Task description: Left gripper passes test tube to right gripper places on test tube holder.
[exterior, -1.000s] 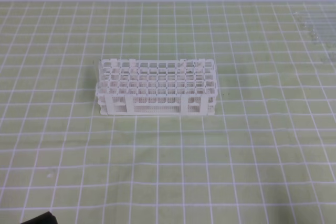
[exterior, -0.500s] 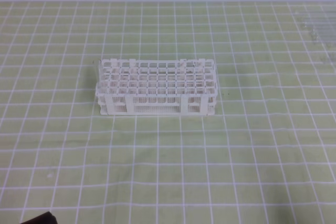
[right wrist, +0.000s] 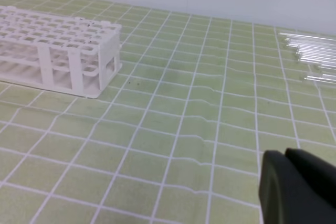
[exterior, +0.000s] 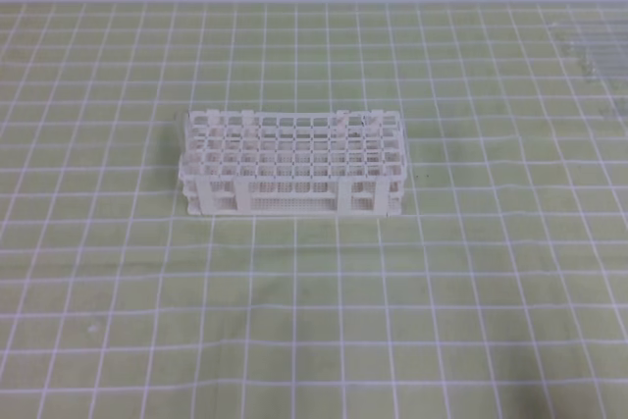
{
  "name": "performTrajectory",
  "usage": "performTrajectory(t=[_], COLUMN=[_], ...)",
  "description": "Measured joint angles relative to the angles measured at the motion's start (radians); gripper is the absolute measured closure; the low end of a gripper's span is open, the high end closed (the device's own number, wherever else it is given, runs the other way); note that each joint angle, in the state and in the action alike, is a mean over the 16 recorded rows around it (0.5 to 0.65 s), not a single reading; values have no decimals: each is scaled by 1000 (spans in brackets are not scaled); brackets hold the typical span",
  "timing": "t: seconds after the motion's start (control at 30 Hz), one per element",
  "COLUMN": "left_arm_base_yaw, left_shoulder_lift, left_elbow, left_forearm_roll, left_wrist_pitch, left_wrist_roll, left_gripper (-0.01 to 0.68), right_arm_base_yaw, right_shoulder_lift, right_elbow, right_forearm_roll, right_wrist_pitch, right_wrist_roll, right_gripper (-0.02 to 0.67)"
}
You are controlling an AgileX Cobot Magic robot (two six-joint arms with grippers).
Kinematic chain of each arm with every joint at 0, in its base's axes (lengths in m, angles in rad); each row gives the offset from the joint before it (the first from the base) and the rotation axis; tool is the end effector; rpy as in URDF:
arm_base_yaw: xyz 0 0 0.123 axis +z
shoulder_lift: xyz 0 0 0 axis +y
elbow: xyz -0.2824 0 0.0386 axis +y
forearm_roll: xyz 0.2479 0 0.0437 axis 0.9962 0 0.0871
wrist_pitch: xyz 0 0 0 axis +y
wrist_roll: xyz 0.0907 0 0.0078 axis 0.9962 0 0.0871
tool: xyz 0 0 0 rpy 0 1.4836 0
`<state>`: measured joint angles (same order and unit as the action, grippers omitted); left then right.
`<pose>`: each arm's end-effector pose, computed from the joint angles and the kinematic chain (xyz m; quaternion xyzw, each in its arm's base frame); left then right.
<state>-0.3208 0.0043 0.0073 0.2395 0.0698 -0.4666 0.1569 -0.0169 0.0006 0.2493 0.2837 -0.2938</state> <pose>0.0547 -0.0166 0.2042 0.0269 0.7038 -0.1866 0.6849 0.0520 0.0146 0.1889 -0.1026 0.7581 0.0595 0.6412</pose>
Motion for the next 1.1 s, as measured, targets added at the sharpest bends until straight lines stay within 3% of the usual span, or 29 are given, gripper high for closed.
performTrajectory(t=[0.17, 0.4, 0.63, 1.1], left_arm_base_yaw=[187, 308, 319, 264], left_shoulder_lift=[0, 0, -1, -25], left_elbow=[-1, 0, 0, 0], left_forearm_roll=[-33, -65, -160, -256], left_wrist_pitch=[-33, -26, 55, 231], left_wrist_roll=[-17, -15, 129, 382], left_gripper=[674, 674, 674, 674], right_arm_base_yaw=[0, 0, 0, 0], right_shoulder_lift=[0, 0, 1, 2], right_elbow=[0, 0, 0, 0], right_forearm_roll=[1, 2, 4, 7], right_wrist_pitch=[0, 0, 0, 0], right_wrist_roll=[0, 0, 0, 0], right_gripper=[666, 666, 666, 666])
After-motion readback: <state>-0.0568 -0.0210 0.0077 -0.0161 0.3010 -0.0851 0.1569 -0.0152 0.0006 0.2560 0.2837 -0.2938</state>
